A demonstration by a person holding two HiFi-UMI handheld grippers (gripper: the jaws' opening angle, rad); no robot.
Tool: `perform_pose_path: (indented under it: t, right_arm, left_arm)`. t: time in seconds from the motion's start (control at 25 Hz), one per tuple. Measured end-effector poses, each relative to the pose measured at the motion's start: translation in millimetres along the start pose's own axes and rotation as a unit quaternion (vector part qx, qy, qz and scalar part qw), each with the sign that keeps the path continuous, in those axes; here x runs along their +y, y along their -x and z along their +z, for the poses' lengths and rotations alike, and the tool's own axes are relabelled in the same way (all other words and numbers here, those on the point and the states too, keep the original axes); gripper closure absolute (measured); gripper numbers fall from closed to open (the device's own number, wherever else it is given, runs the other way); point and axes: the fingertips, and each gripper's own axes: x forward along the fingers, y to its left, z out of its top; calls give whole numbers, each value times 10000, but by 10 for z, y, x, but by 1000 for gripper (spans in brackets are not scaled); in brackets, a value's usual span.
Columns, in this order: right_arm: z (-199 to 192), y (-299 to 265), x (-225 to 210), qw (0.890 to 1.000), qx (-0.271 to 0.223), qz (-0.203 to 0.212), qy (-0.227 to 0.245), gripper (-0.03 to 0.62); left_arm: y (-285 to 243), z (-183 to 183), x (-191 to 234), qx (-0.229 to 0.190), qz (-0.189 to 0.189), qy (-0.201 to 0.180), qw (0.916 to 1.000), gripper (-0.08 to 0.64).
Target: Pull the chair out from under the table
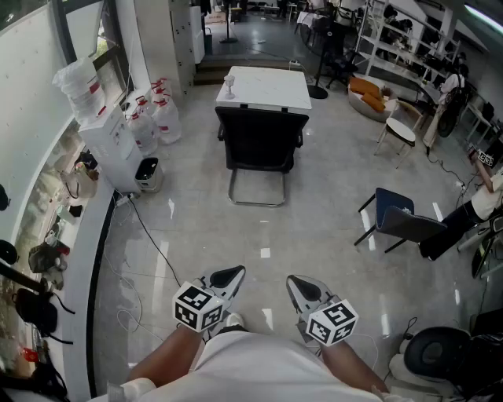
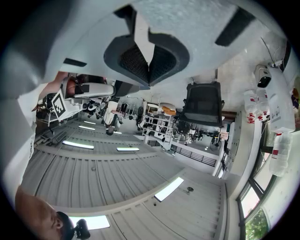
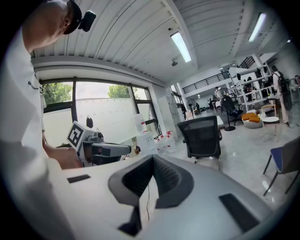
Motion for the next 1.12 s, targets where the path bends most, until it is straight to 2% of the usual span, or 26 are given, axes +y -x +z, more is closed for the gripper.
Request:
perform_pose_path:
  t: [0.56,0.72,1.12]
  right_arm:
    - [36,-131,-96,9999,-131,-33,69,589]
    - [92,-182,-51,9997,-227,102,-20,588]
    - [56,-318,-72,9999,-78,144,-20,588]
  left_arm:
    - [-90,-30,133,4,54,43,10000,552]
    - [-107,-9,170,19,30,60,10000,552]
    - [-153,14,288,-46,58,53,10000,552]
